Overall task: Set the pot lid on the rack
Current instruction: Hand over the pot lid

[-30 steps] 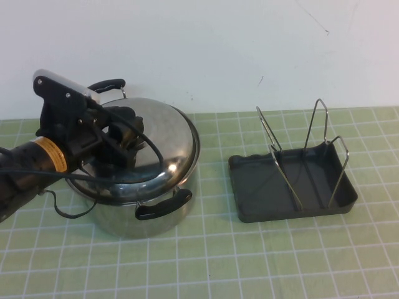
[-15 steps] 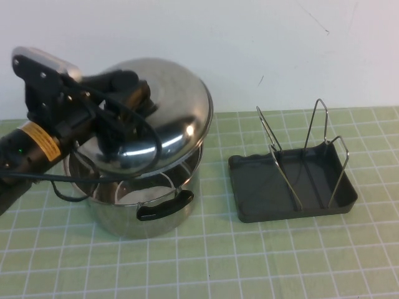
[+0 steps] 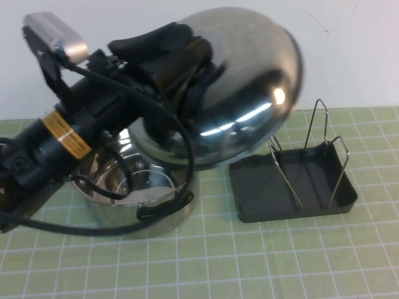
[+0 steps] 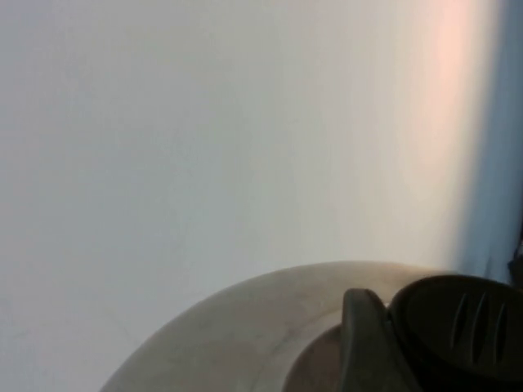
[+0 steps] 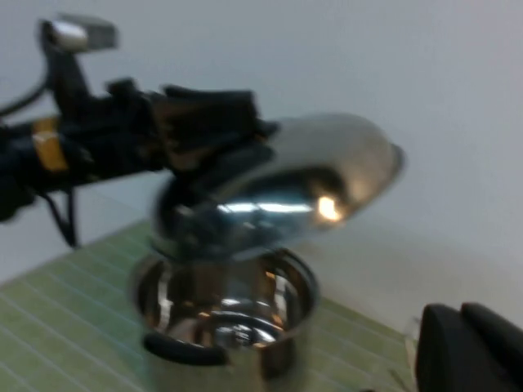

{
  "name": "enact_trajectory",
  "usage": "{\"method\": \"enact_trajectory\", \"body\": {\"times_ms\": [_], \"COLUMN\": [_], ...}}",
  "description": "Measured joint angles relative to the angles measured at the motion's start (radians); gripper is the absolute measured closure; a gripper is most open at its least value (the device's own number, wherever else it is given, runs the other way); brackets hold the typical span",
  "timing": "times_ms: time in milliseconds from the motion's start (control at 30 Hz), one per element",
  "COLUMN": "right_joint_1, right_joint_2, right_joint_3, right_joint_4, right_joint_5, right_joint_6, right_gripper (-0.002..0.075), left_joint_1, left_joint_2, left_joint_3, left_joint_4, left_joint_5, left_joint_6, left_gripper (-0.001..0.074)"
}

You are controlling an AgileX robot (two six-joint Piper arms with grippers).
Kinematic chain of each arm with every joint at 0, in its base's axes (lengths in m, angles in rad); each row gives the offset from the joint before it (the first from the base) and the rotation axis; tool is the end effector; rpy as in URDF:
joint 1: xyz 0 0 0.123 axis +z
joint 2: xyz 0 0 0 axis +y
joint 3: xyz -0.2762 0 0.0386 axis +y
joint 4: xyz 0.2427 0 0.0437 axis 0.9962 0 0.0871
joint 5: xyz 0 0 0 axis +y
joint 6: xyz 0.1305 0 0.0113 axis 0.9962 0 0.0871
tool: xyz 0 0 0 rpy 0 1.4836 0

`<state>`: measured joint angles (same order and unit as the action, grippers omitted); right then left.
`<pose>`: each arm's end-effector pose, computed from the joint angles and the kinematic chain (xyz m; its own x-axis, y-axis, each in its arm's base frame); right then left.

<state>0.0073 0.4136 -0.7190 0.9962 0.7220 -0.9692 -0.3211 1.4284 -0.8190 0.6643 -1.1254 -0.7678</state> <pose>0.0892 0.0734 0.3781 0.0082 -0.0915 -0.9958 -0.5625 0.8229 -0.0802 0.2792 -0.1696 0.3512 0.1035 -0.4094 -0.9065 0.8509 0.5084 -0.1324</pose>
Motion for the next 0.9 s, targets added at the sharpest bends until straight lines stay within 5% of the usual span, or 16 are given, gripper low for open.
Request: {"method": "enact_trajectory", "body": {"times_ms": [267, 567, 733, 900], "right_joint_1": [0.000, 0.000, 0.000, 0.000], "right_joint_2": [0.121, 0.210, 0.282, 0.434], "right_joint_3": [0.000, 0.010, 0.035, 0.027], "right_joint_4": [0.362, 0.494, 0.543, 0.661], "right_joint_5": [0.102, 0.088, 0.020, 0.160], "right_joint_6": [-0.114, -0.012, 0.088, 0.032], "right_gripper": [0.0669, 0.0171, 0.0119, 0.0116], "left_joint_1": [-0.187, -0.265, -0.265, -0.265], "left_joint_2": [-0.007, -0.018, -0.037, -0.039], "left_joint_3": [-0.024, -0.028, -0.028, -0.028], "left_joint_4": [-0.129, -0.249, -0.257, -0.253], "left_joint_5": [-0.007, -0.009, -0.009, -0.009], "left_joint_6": [0.050, 0.100, 0.101, 0.101], "left_gripper": [0.0406, 0.0406, 0.0406, 0.0406]}}
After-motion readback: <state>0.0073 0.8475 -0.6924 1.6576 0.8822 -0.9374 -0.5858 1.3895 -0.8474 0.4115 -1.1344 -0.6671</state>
